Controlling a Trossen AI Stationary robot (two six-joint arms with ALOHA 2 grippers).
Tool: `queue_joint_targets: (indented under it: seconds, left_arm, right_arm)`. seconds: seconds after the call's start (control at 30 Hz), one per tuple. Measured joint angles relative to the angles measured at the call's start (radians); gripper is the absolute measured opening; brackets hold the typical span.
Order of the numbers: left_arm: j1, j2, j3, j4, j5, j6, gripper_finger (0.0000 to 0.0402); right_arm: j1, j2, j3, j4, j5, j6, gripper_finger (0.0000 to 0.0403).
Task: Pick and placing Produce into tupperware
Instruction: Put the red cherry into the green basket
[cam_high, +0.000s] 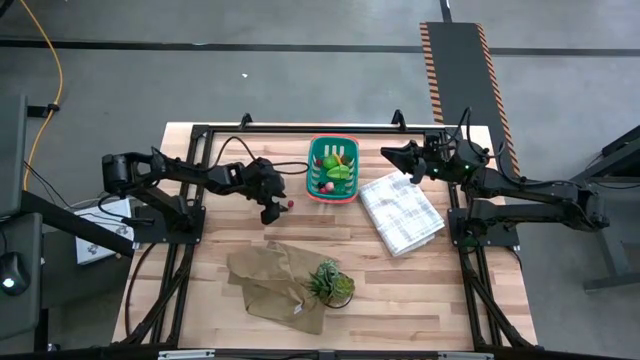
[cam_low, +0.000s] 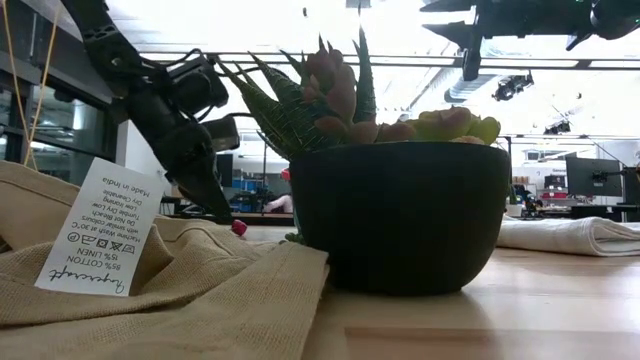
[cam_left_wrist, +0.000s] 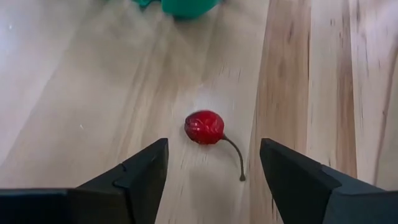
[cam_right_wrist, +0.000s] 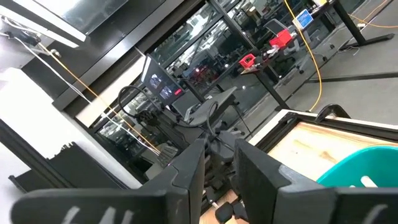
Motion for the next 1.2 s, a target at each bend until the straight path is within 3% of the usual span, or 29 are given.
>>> queue_joint_targets:
  seconds: [0.7,0.97,1.2]
  left_arm:
    - [-0.001,0.000,0.000,0.072,-0.027,0.126,0.0222]
    - [0.000,-0.007,0.000,0.074,0.001,0.004,0.0202]
    - [0.000,-0.072,0.000,0.057,0.126,-0.123,0.0184]
  right_arm:
    - [0.000,0.000,0.000,0.000,0.028,0.003,0.0079]
    - [0.000,0.000,0.000,0.000,0.028,0.014,0.0079]
    - [0.000,0.000,0.000,0.000,0.027,0.073,0.0079]
